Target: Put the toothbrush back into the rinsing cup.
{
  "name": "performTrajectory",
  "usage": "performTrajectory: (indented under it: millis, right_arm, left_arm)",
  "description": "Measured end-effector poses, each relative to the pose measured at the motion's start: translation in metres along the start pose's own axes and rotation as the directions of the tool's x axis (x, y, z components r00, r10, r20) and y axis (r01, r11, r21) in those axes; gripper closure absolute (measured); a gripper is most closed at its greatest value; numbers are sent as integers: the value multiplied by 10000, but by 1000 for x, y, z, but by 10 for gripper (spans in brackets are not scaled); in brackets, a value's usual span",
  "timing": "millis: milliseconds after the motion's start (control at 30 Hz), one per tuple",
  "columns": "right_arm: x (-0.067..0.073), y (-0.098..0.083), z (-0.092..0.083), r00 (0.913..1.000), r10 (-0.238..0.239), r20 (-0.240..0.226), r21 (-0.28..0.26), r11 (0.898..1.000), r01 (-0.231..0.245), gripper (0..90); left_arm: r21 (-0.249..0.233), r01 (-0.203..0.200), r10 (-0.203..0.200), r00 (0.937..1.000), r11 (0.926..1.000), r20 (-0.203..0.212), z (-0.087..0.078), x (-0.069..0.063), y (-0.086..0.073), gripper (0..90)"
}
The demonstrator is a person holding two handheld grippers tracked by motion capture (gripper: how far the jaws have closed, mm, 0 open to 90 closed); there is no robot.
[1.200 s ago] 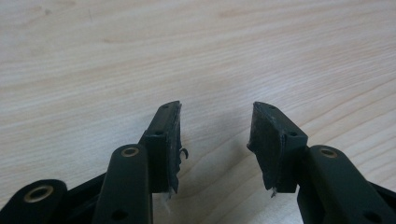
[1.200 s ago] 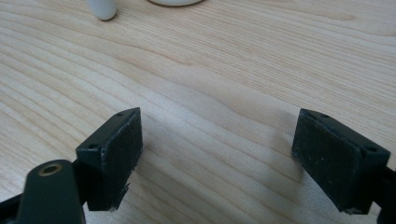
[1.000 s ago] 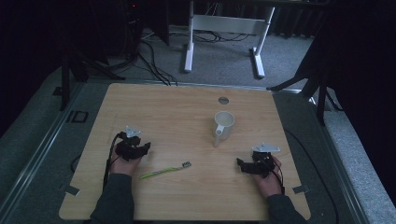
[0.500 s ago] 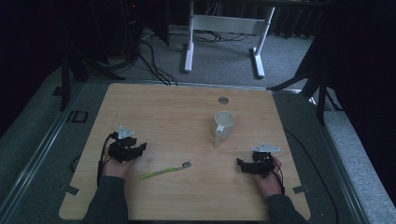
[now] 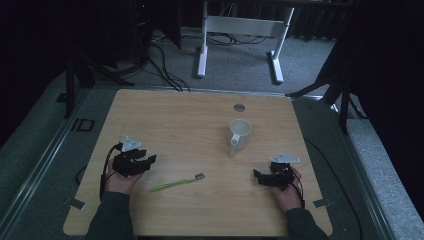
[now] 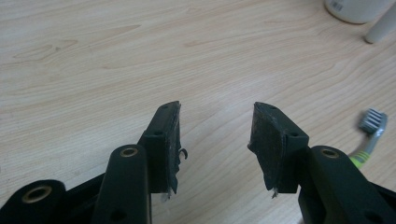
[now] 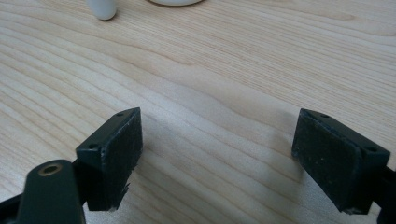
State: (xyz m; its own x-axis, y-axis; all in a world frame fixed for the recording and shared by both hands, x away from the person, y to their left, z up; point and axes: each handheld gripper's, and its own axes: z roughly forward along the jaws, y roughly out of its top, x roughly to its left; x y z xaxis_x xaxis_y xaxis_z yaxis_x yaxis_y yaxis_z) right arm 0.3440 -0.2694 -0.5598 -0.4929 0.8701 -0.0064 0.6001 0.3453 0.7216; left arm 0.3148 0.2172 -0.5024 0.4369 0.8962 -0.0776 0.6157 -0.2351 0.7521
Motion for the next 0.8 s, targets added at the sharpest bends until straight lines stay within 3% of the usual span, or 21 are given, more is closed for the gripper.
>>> performTrajectory:
  millis: [333,567,800]
  right_arm:
    - [0,0,0,10000,6,-1,3,10000,-6,160]
    - [0,0,0,10000,20,0,7,10000,-20,159]
    - [0,0,0,10000,24,-1,0,10000,-24,159]
  left_arm:
    - [-251,-376,384,9988,9990,289,-14,-6,3,533]
    - [-151,-1174,1175,9930,9930,98,-25,-15,16,525]
    - [-321,-1292,1301,9911,9911,281,-31,-19,23,525]
